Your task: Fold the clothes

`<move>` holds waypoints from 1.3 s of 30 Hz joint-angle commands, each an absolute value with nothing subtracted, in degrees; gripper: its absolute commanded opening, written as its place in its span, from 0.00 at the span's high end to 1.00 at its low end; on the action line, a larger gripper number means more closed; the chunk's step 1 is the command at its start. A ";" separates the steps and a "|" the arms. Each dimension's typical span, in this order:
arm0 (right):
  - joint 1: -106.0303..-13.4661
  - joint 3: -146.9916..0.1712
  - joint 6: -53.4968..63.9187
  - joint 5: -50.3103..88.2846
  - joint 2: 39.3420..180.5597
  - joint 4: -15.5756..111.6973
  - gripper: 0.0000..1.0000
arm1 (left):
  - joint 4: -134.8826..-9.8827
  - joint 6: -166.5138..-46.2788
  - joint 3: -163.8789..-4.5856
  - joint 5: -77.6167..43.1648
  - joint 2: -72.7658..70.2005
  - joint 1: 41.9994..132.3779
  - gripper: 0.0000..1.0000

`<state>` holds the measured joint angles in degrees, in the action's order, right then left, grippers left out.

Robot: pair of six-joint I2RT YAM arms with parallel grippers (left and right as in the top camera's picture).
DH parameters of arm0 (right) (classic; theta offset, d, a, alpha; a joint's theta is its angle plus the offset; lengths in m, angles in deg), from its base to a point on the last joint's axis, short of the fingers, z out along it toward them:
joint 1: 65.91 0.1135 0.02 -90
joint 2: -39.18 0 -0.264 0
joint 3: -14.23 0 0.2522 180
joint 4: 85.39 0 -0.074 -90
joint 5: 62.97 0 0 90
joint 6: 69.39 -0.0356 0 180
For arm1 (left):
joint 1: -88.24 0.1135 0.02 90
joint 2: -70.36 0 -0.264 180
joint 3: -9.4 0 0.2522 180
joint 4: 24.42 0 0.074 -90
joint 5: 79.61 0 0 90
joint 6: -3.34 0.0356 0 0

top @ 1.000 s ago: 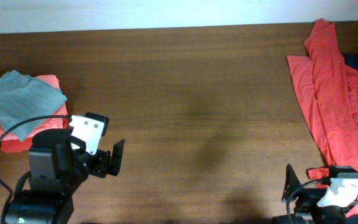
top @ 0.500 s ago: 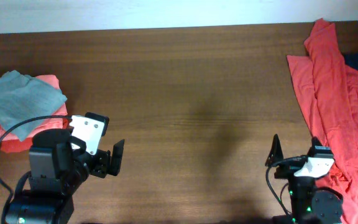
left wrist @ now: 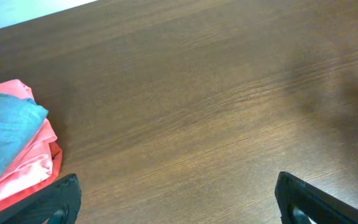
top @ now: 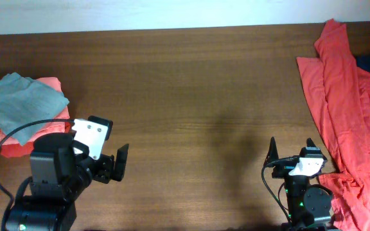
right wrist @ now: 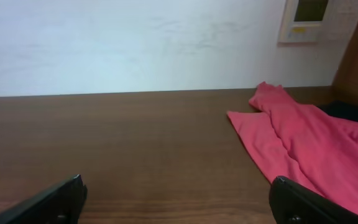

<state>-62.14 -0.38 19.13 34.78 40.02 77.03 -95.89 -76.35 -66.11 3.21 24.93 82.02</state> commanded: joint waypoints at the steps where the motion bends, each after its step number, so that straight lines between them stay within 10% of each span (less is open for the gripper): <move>1: -62.56 0.15 19.11 33.51 39.39 76.81 0.01 | -95.91 -75.59 -65.98 3.39 25.02 81.84 0.01; 39: -62.56 0.15 19.11 33.51 39.43 76.81 0.02 | -89.42 -74.39 -46.77 7.28 42.11 82.00 0.01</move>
<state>-62.14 -0.38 19.13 33.97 40.02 77.01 -93.09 -75.63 -53.89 5.48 36.80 82.02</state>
